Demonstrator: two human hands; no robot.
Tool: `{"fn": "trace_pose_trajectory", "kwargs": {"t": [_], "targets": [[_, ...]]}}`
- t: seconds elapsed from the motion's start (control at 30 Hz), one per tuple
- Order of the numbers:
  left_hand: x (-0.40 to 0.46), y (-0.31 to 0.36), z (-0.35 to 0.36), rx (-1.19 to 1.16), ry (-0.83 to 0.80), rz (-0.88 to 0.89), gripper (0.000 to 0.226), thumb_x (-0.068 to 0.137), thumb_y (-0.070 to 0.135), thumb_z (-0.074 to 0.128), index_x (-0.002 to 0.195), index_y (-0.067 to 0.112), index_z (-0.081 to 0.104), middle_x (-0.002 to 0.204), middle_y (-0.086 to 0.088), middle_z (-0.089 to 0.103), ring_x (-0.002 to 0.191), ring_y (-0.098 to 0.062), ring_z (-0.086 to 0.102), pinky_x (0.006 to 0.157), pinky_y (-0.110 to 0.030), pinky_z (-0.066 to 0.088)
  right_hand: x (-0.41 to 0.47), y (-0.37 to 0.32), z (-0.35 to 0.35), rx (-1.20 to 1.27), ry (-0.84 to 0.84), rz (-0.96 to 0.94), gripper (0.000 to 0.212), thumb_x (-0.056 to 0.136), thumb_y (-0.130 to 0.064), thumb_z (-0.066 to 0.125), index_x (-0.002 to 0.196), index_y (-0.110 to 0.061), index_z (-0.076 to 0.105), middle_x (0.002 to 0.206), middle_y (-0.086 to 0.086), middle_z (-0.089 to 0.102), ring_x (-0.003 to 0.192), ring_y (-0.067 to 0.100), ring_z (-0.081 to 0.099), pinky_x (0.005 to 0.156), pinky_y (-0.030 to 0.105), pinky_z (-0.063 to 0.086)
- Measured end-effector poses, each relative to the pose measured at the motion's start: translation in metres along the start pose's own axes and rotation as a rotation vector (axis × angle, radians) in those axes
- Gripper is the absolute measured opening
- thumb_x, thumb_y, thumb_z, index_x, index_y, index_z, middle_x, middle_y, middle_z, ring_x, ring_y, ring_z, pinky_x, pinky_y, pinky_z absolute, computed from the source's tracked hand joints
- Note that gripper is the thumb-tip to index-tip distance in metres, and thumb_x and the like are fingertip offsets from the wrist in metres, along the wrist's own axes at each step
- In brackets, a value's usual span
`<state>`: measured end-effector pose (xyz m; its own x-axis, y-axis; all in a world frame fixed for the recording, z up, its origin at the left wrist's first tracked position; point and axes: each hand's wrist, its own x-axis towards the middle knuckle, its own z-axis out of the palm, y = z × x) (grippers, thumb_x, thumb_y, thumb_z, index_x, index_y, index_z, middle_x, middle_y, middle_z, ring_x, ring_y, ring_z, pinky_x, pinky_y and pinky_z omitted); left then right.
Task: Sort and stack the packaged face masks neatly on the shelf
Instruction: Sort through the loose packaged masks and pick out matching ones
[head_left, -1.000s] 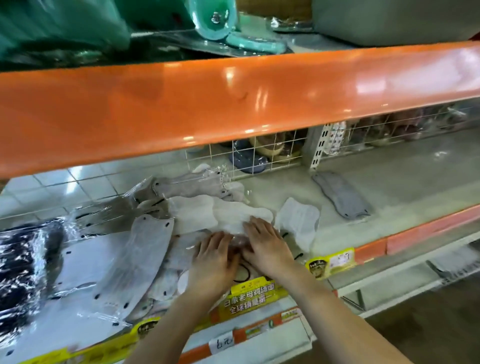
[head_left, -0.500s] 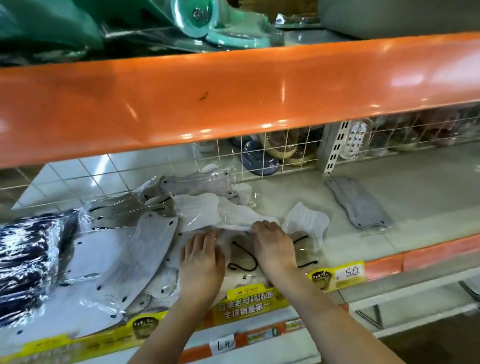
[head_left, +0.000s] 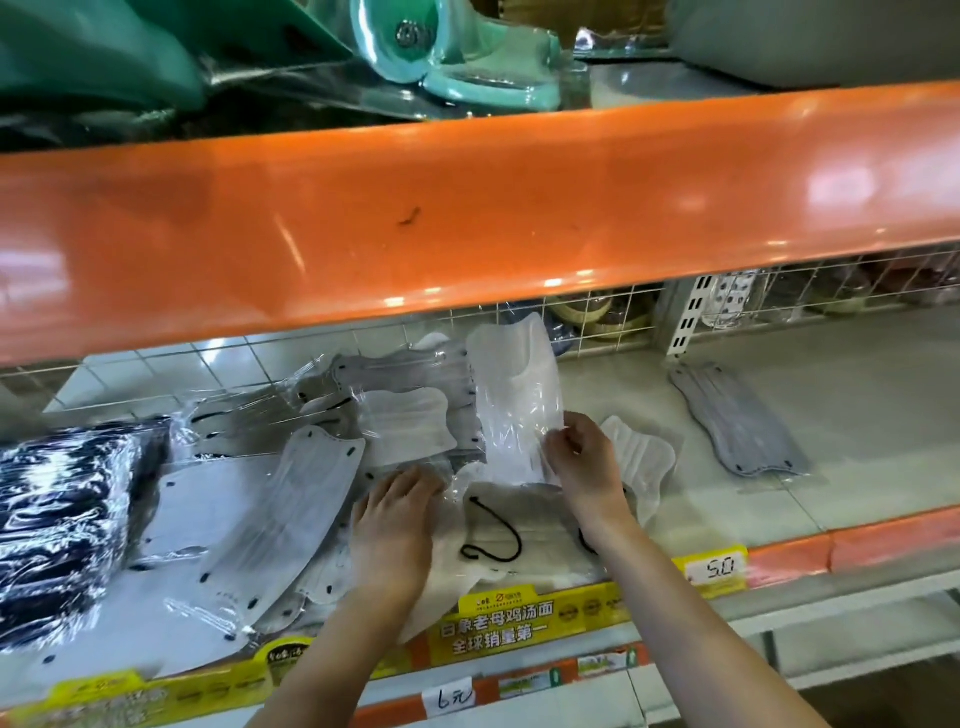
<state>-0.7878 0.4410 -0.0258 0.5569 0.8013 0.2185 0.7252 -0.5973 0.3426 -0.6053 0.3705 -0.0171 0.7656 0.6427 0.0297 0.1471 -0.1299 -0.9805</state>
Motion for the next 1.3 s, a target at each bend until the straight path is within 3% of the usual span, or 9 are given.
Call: {"fn": "trace_pose_trajectory", "kwargs": {"t": [0.17,0.27,0.37,0.47,0.53,0.67,0.8,1.03,1.3], "targets": [[0.028,-0.023,-0.018,-0.071,-0.24,0.038,0.036,0.093,0.019,0.056,0.126,0.033,0.056,0.137,0.01,0.051,0.128,-0.014,0.041,0.099,-0.028,0.036,-0.005,-0.005,-0.004,-0.26,0.089,-0.175,0.028,0.097,-0.007,0.045,0.123,-0.014,0.053,0.075,0.0,0.057,0.065,0.017,0.055,0.048,0.023,0.03],[0.03,-0.023,-0.019,-0.045,-0.307,0.083,0.048,0.088,0.029,0.061,0.134,0.034,0.048,0.146,0.013,0.04,0.135,-0.013,0.033,0.105,-0.029,0.031,-0.013,-0.008,-0.005,-0.453,0.141,-0.533,0.034,0.092,-0.002,0.043,0.12,-0.01,0.059,0.101,0.006,0.064,0.087,0.024,0.059,0.063,0.025,0.042],[0.028,-0.02,-0.009,0.115,-0.359,0.115,0.062,0.089,0.033,0.056,0.144,0.033,0.029,0.154,0.01,0.022,0.142,-0.016,0.018,0.113,-0.036,0.02,-0.019,-0.004,0.0,-0.643,0.09,-0.721,0.038,0.08,-0.004,0.046,0.11,-0.018,0.065,0.103,0.0,0.063,0.087,0.019,0.059,0.072,0.031,0.047],[0.025,-0.017,0.001,0.216,-0.391,0.103,0.067,0.091,0.042,0.048,0.147,0.029,0.015,0.157,-0.002,0.015,0.145,-0.023,0.01,0.114,-0.043,0.018,-0.024,0.003,0.007,-0.805,-0.048,-0.623,0.025,0.082,-0.008,0.064,0.103,-0.02,0.067,0.102,-0.001,0.064,0.086,0.023,0.065,0.074,0.035,0.049],[0.023,-0.013,0.002,0.266,-0.408,0.115,0.068,0.092,0.047,0.043,0.149,0.027,0.012,0.158,-0.004,0.012,0.146,-0.025,0.008,0.114,-0.046,0.018,-0.029,0.008,0.013,-0.872,-0.16,-0.511,0.023,0.091,-0.023,0.052,0.109,-0.02,0.065,0.109,0.0,0.063,0.097,0.026,0.063,0.083,0.04,0.047],[0.025,-0.005,-0.003,0.249,-0.366,0.136,0.057,0.092,0.041,0.044,0.145,0.032,0.024,0.154,0.004,0.02,0.144,-0.021,0.012,0.11,-0.043,0.021,-0.041,0.006,0.023,-0.871,-0.294,-0.479,0.06,0.088,-0.055,0.024,0.126,-0.021,0.056,0.127,0.0,0.056,0.119,0.025,0.052,0.101,0.043,0.039],[0.027,0.001,-0.008,0.238,-0.355,0.108,0.061,0.089,0.037,0.054,0.143,0.033,0.026,0.149,0.007,0.024,0.142,-0.019,0.014,0.109,-0.04,0.021,-0.047,0.001,0.029,-0.866,-0.522,-0.44,0.075,0.083,-0.065,0.03,0.149,-0.029,0.026,0.152,-0.004,0.027,0.142,0.018,0.02,0.118,0.041,0.012],[0.026,-0.007,-0.003,-0.021,-0.223,0.006,0.024,0.089,0.053,0.051,0.106,0.039,0.06,0.133,0.019,0.042,0.131,-0.009,0.028,0.099,-0.035,0.023,-0.034,0.013,0.02,-0.93,-0.46,-0.418,0.058,0.086,-0.06,0.045,0.136,-0.03,0.043,0.146,-0.01,0.03,0.138,0.016,0.023,0.111,0.03,0.013],[0.025,-0.019,0.0,-0.12,0.015,-0.014,0.01,0.085,0.032,0.065,0.091,0.024,0.066,0.107,0.005,0.06,0.113,-0.023,0.049,0.091,-0.04,0.036,-0.029,0.024,0.024,-0.835,-0.242,-0.453,0.031,0.086,-0.032,0.059,0.115,-0.024,0.051,0.123,-0.003,0.047,0.119,0.02,0.04,0.101,0.036,0.034]]}}
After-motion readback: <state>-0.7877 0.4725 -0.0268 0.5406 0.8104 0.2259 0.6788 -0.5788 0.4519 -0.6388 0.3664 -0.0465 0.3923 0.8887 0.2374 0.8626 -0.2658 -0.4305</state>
